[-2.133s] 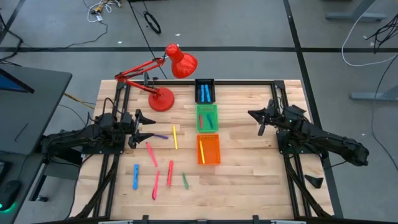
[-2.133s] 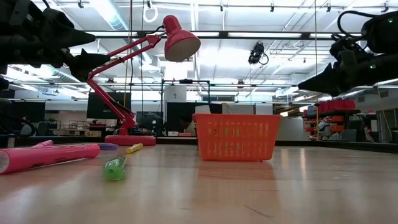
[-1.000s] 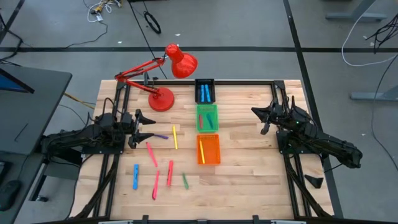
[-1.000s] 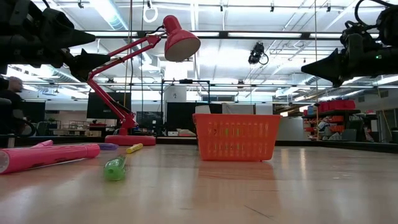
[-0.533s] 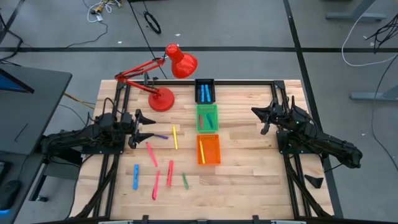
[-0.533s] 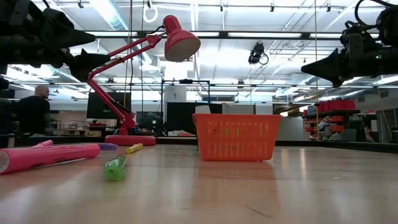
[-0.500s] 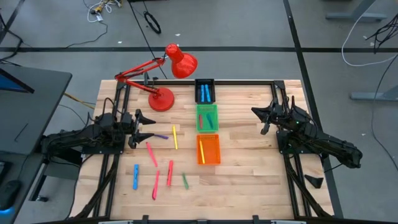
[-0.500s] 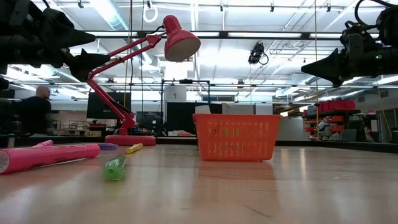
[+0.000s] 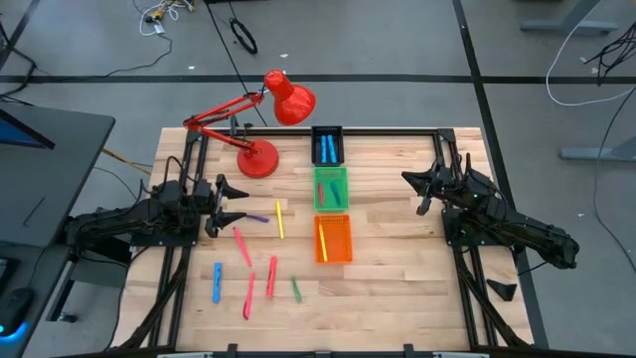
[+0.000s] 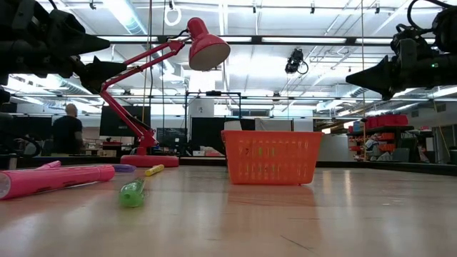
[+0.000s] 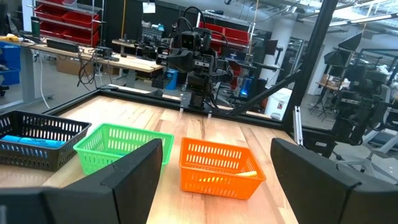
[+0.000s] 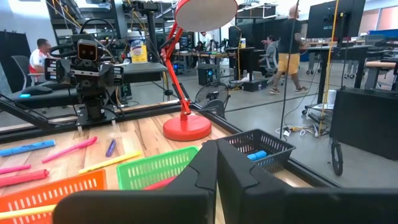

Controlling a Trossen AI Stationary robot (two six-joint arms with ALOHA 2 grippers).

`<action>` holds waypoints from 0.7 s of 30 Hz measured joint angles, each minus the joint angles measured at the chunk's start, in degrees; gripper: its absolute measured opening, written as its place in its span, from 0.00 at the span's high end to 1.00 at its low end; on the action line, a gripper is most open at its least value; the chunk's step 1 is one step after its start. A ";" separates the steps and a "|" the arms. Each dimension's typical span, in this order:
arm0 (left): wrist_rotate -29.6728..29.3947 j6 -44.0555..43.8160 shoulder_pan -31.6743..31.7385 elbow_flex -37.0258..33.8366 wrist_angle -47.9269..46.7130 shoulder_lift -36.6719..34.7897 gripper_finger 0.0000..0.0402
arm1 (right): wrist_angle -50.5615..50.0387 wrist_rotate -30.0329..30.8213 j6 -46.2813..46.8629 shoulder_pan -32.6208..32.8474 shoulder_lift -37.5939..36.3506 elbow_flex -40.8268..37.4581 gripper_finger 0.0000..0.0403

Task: Pick & Place Markers
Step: Put the orange highlighter into the black bin

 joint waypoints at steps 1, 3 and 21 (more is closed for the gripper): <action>0.00 -0.02 0.00 0.01 -0.01 -0.01 0.23 | 0.00 0.00 0.00 0.00 0.00 0.00 0.97; 0.01 0.00 0.00 -0.01 -0.01 -0.02 0.23 | 0.00 0.00 0.00 0.00 0.00 0.00 0.97; -3.17 -7.58 -0.02 8.38 -11.00 0.00 0.23 | 0.01 0.00 0.00 0.02 0.00 -0.02 0.97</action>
